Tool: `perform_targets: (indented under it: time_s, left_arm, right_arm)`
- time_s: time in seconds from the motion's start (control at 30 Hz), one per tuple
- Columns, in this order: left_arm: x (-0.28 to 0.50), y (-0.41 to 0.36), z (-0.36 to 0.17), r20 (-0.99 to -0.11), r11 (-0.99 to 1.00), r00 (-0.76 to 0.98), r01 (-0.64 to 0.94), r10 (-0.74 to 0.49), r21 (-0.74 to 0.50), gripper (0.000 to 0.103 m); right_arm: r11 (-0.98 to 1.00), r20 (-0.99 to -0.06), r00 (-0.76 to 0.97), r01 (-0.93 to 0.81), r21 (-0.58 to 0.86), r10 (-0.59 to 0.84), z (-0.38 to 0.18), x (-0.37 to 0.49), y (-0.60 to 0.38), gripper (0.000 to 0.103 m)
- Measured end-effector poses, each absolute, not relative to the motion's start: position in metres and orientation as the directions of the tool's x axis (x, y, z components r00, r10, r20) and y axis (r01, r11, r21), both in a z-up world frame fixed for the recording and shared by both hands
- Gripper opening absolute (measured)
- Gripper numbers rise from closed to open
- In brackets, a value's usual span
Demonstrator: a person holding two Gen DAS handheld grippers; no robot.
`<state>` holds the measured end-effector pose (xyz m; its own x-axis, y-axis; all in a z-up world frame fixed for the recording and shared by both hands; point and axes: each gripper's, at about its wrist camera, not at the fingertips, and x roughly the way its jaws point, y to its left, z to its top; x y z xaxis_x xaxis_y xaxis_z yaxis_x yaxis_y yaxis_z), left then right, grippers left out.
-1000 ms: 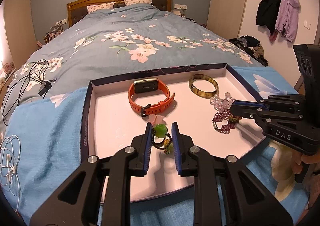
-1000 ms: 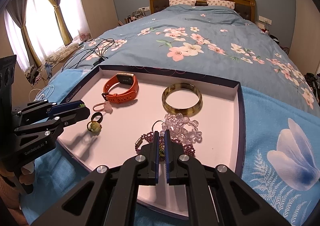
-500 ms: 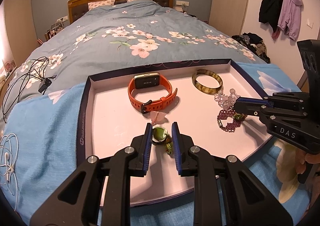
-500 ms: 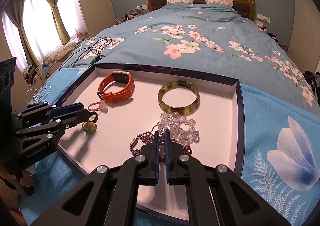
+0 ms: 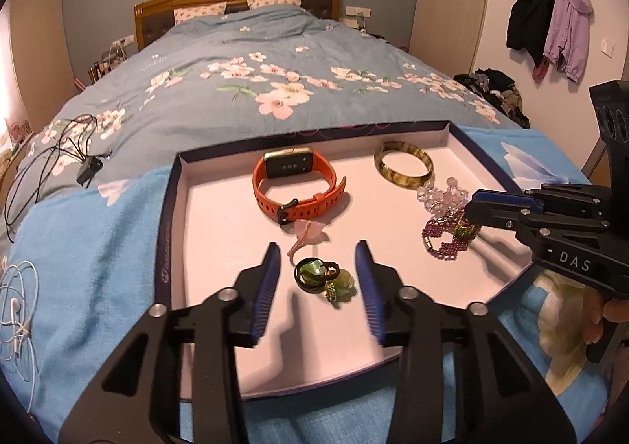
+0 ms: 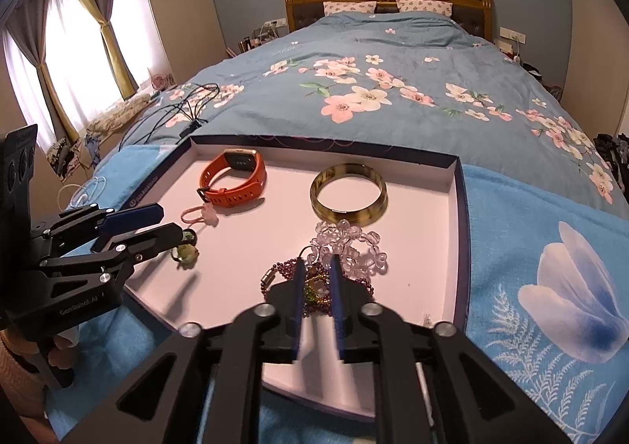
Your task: Organize jewelry
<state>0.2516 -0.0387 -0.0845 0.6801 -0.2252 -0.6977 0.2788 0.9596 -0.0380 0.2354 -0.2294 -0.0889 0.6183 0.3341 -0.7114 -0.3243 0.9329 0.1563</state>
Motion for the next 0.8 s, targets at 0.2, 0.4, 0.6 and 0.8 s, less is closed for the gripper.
perform_targets:
  time_s: [0.2,0.4,0.6,0.8]
  left_arm:
    - [0.226,-0.031,-0.062,-0.638,0.964,0.739,0.265,-0.216,-0.019,0.080]
    - [0.176,-0.013,-0.038,-0.515,0.977,0.836,0.215,-0.190,-0.012,0.097]
    - [0.135,0.003,-0.031,-0.444,0.986,0.881,0.162,-0.162,-0.038,0.097]
    - [0.101,0.012,-0.029,-0.365,0.990,0.920,0.124,-0.140,-0.066,0.097]
  right_arm:
    - [0.938,-0.662,0.671,-0.309,0.158,0.333,-0.075,0.212,-0.235,0.049]
    - [0.951,-0.548,0.778,-0.282,0.131,0.306,-0.057,0.169,-0.242,0.097]
    - [0.957,-0.468,0.836,-0.278,0.087,0.285,-0.051,0.131,-0.239,0.097]
    - [0.964,-0.398,0.880,-0.261,0.047,0.258,-0.054,0.100,-0.232,0.097]
